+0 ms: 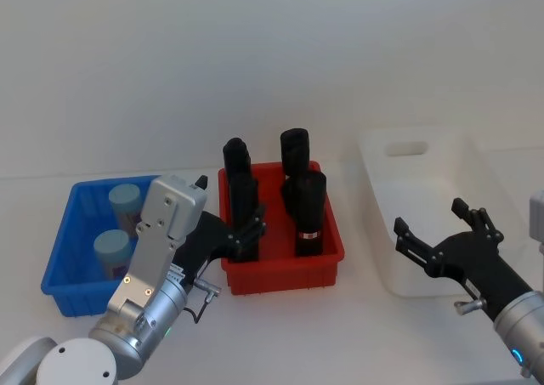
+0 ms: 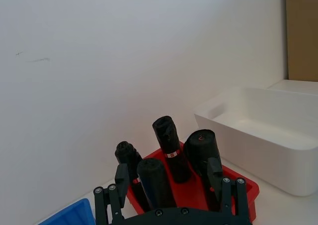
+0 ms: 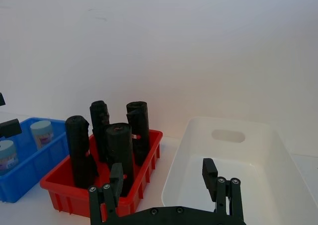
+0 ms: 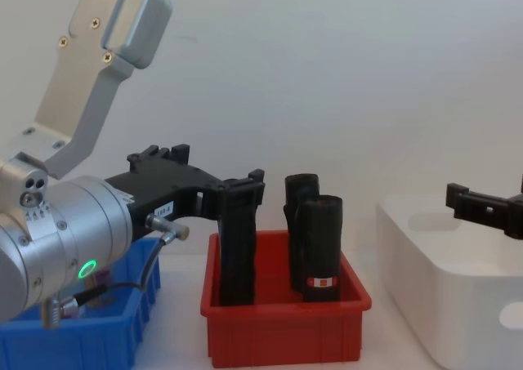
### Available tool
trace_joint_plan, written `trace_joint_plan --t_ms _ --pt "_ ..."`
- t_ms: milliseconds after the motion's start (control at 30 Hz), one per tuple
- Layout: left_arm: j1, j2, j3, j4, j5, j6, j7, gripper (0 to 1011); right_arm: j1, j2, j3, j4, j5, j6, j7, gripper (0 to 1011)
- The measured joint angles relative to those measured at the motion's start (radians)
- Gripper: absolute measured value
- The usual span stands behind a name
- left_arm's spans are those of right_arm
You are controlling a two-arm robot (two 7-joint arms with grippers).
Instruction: Pick the cotton swabs from the blue box and place them into the white box.
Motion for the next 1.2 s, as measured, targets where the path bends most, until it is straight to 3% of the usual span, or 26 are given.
trace_joint_plan --t_ms 1200 --pt "0.000 0.000 0.000 0.000 0.000 0.000 0.000 1004 0.000 0.000 0.000 0.000 0.000 0.000 0.000 1002"
